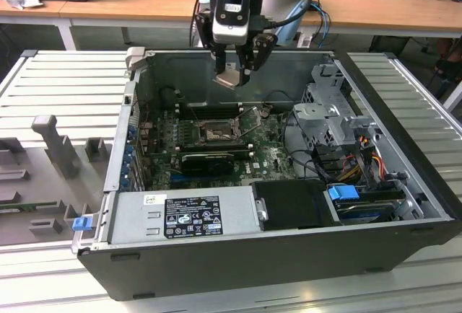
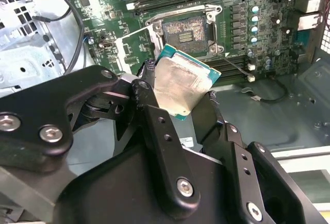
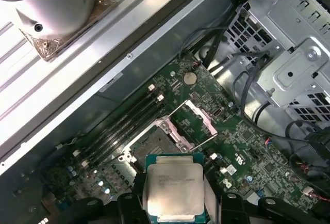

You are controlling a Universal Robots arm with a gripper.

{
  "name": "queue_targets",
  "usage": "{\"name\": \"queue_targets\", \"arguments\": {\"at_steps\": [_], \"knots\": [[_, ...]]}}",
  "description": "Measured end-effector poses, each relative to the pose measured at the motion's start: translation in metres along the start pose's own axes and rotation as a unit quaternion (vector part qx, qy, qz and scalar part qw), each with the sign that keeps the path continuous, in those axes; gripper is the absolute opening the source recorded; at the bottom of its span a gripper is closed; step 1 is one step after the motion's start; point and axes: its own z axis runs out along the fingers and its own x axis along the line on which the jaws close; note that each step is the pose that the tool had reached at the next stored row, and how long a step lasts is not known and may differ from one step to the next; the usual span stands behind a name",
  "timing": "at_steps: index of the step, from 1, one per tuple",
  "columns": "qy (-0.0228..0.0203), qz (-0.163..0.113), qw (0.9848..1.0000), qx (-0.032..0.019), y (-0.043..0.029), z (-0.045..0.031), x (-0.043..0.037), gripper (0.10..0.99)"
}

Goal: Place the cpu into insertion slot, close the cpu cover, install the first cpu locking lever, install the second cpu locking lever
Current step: 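Place the cpu into insertion slot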

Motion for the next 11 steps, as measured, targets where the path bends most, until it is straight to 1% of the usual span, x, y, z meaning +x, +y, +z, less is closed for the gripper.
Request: {"name": "queue_targets", "arguments": {"at_steps": [11], "knots": [[-0.0021,0.024,0.9997,-0.0005,-0.0001,0.0007,0.0,0.525]]}}
